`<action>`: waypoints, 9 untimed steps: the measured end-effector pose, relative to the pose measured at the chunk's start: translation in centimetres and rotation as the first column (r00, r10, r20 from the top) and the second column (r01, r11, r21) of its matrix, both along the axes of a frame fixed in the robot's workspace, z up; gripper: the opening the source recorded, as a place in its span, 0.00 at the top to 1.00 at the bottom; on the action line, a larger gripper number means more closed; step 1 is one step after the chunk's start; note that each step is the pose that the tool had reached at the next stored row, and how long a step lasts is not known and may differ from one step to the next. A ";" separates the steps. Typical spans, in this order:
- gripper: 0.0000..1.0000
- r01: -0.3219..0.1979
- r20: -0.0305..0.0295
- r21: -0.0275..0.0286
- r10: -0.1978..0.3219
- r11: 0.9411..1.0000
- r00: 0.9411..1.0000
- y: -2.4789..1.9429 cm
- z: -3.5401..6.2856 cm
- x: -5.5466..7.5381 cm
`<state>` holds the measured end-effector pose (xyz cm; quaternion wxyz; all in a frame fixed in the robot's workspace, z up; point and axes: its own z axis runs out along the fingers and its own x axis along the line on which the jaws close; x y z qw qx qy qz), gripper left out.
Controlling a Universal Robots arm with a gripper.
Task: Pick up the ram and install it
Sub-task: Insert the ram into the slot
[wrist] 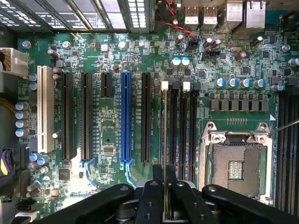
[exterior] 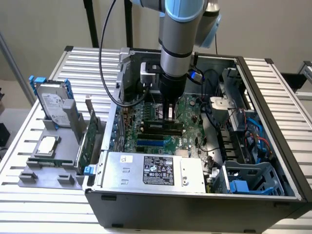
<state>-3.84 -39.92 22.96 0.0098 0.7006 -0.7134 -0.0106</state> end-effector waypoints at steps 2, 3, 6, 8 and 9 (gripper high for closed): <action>1.00 -0.002 0.002 0.000 0.002 1.000 1.000 0.00 -0.05 0.0; 1.00 -0.003 0.002 0.000 0.003 1.000 1.000 0.00 -0.07 0.0; 1.00 -0.005 0.002 0.000 0.005 1.000 1.000 0.00 -0.11 0.0; 1.00 -0.006 0.002 0.000 0.006 1.000 1.000 0.00 -0.14 0.0; 1.00 -0.007 0.002 0.000 0.007 1.000 1.000 0.00 -0.15 0.0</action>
